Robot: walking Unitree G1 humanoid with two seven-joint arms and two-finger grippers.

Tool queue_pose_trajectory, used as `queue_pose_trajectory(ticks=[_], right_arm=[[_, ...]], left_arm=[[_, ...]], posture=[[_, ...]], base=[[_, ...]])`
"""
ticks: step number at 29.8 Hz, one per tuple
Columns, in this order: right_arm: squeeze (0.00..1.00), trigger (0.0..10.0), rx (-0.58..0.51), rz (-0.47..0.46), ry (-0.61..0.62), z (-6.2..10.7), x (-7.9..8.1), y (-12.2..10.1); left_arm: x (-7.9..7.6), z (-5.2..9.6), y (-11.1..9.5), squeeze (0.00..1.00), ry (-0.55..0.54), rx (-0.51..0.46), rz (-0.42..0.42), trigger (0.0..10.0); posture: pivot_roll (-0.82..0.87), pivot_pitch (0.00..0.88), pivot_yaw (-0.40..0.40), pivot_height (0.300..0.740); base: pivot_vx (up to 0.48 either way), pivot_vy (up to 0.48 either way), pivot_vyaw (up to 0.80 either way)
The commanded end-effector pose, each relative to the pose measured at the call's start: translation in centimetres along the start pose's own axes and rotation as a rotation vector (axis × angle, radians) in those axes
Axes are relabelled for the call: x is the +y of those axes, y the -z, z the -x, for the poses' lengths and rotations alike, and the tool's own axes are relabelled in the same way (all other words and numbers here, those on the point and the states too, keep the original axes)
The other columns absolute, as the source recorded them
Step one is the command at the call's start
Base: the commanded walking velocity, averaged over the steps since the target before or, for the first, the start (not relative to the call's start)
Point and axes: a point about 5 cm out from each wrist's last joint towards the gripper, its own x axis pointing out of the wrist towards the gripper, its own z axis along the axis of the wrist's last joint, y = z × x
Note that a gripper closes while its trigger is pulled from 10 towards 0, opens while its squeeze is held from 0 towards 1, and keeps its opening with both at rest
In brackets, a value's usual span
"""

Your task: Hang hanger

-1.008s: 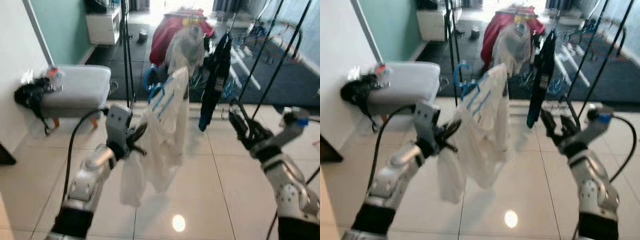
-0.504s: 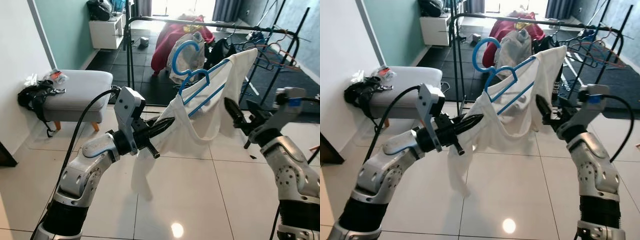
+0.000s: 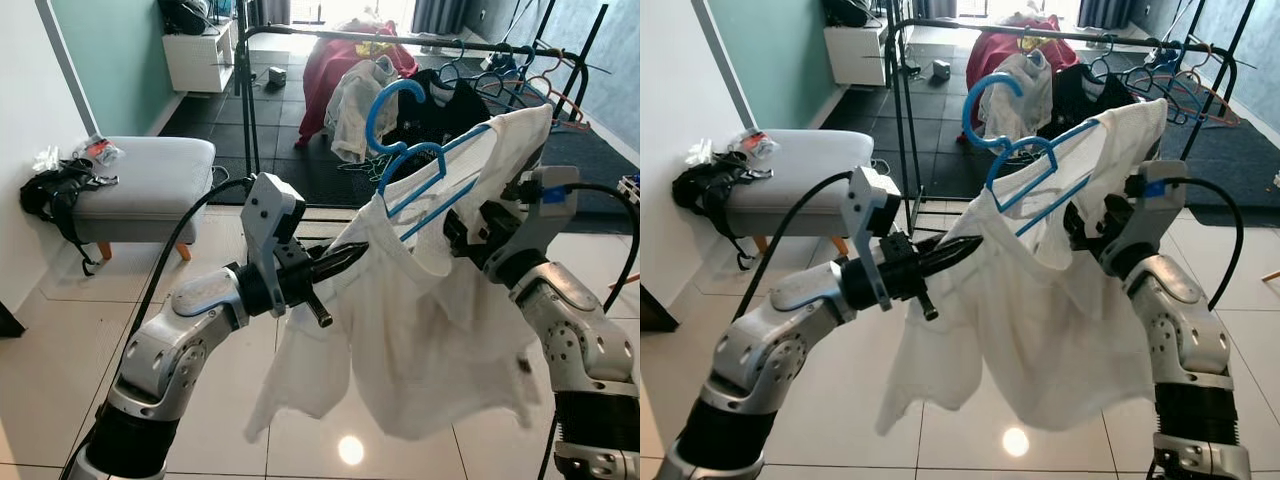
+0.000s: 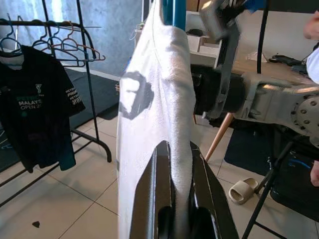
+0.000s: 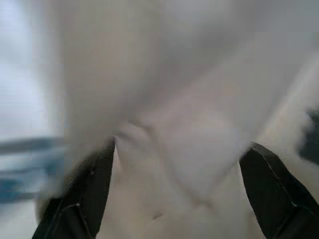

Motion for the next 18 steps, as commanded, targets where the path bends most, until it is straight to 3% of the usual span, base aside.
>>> queue_pose_trajectory(ticks=[1, 8, 18], right_arm=[[0.0, 10.0, -0.029, -0.032, -0.061, 0.4, 0.6, -0.6], [0.0, 10.0, 0.007, -0.035, -0.051, 3.0, -0.4, -0.5], [0.0, 10.0, 0.051, -0.025, 0.024, 4.3, -1.3, 0.2]], left_arm=[[-0.4, -0.4, -0.8, 0.0, 0.022, -0.03, -0.028, 10.0], [1.1, -0.3, -0.5, 0.0, -0.104, -0.006, -0.051, 10.0], [0.8, -0.8, -0.6, 0.0, -0.088, -0.014, -0.046, 10.0]], posture=[[-0.06, 0.091, -0.047, 0.74], [-0.07, 0.087, -0.043, 0.74], [-0.08, 0.081, -0.035, 0.74]], base=[[0.0, 0.0, 0.0], [0.0, 0.0, 0.0], [0.0, 0.0, 0.0]])
